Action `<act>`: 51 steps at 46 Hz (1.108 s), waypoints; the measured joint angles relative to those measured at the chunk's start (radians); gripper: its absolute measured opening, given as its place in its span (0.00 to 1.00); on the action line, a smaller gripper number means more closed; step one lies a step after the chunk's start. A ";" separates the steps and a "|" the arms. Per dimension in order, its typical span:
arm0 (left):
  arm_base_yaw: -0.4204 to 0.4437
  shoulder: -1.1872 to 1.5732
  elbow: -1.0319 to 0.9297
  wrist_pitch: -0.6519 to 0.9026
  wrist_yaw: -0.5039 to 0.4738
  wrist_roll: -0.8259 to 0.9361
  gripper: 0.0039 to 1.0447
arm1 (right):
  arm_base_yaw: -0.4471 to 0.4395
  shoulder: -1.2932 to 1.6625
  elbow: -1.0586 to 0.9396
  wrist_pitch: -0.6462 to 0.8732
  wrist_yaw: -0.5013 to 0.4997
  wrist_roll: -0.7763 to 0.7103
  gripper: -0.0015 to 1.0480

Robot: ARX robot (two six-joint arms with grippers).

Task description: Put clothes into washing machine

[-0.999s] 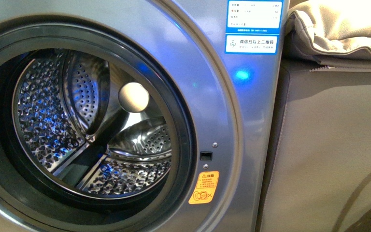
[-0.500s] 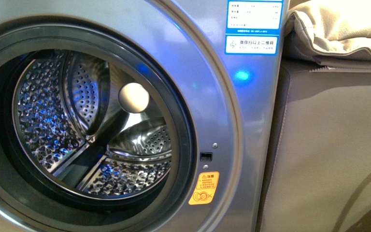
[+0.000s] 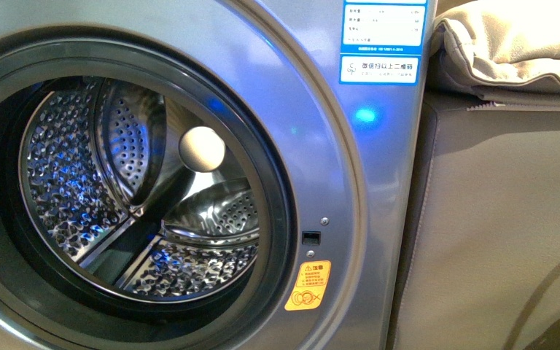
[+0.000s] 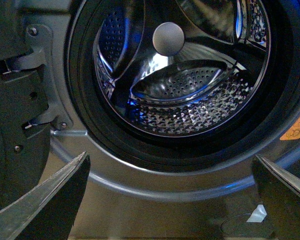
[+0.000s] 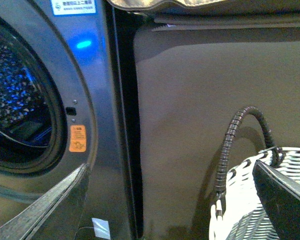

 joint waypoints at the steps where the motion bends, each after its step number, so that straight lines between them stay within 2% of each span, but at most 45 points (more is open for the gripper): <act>1: 0.000 0.000 0.000 0.000 -0.001 0.000 0.94 | -0.020 0.005 0.000 0.009 -0.036 0.003 0.92; 4: 0.000 0.000 0.000 0.000 0.000 0.000 0.94 | -0.084 0.034 0.001 0.043 -0.125 0.014 0.92; 11: 0.000 0.000 0.000 0.000 0.000 0.000 0.94 | -0.240 0.145 0.021 0.182 -0.251 0.054 0.92; 20: 0.000 0.000 0.000 0.000 0.000 0.000 0.94 | -0.411 0.337 0.078 0.406 -0.374 0.113 0.92; 24: 0.000 0.000 0.000 0.000 0.000 0.000 0.94 | -0.515 0.489 0.119 0.548 -0.430 0.156 0.92; 29: 0.000 0.000 0.000 0.000 0.000 0.000 0.94 | -0.619 0.661 0.188 0.625 -0.470 0.191 0.92; 34: 0.000 0.000 0.000 0.000 0.000 0.000 0.94 | -0.682 0.794 0.263 0.571 -0.471 0.179 0.92; 38: 0.000 0.000 0.000 0.000 0.000 0.000 0.94 | -0.723 0.962 0.376 0.397 -0.449 0.080 0.92; 41: 0.000 0.000 0.000 0.000 0.000 0.000 0.94 | -0.735 1.123 0.494 0.216 -0.398 -0.068 0.92; 44: 0.000 0.000 0.000 0.000 0.000 0.000 0.94 | -0.738 1.241 0.575 0.096 -0.349 -0.192 0.92; 48: 0.000 0.000 0.000 0.000 0.000 0.000 0.94 | -0.738 1.379 0.646 0.003 -0.274 -0.344 0.92; 51: 0.000 0.000 0.000 0.000 0.000 0.000 0.94 | -0.738 1.469 0.680 -0.008 -0.227 -0.432 0.92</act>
